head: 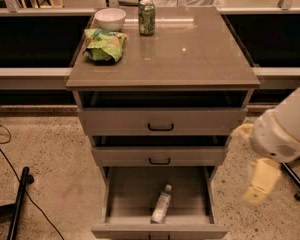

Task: Pick blue plastic bottle from bottom drawer and place on counter

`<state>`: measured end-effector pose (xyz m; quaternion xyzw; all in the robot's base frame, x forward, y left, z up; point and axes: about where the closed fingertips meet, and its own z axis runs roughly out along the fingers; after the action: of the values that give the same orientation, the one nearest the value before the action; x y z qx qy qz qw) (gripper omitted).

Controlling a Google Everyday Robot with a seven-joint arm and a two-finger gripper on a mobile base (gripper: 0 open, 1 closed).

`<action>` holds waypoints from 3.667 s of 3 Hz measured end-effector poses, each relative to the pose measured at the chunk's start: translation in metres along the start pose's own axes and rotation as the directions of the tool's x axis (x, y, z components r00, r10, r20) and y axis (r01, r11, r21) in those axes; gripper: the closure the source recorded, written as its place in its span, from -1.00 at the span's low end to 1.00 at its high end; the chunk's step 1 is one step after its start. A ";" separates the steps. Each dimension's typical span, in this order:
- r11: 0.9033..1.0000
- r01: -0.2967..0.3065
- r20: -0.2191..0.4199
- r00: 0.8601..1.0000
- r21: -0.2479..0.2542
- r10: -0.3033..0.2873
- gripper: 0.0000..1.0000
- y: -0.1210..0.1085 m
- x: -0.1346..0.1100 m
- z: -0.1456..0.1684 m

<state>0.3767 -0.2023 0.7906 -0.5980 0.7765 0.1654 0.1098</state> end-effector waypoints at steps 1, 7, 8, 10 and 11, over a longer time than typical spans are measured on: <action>0.993 -0.046 0.168 0.984 -0.107 0.064 -1.00 -0.030 -0.014 0.092; 0.635 -0.673 0.232 0.595 -0.379 0.769 -1.00 -0.091 0.071 0.436; 0.610 -0.721 0.252 0.556 -0.327 0.792 -1.00 -0.105 0.078 0.447; 0.500 -0.804 0.291 0.419 -0.321 0.860 -1.00 -0.138 0.076 0.458; 0.298 -0.898 0.356 0.176 -0.323 0.918 -1.00 -0.192 0.092 0.486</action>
Offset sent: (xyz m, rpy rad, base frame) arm 0.0987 0.1185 -0.3086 0.5098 0.1318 -0.1506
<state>0.5247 -0.1400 0.2850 0.0399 0.9189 0.3552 0.1667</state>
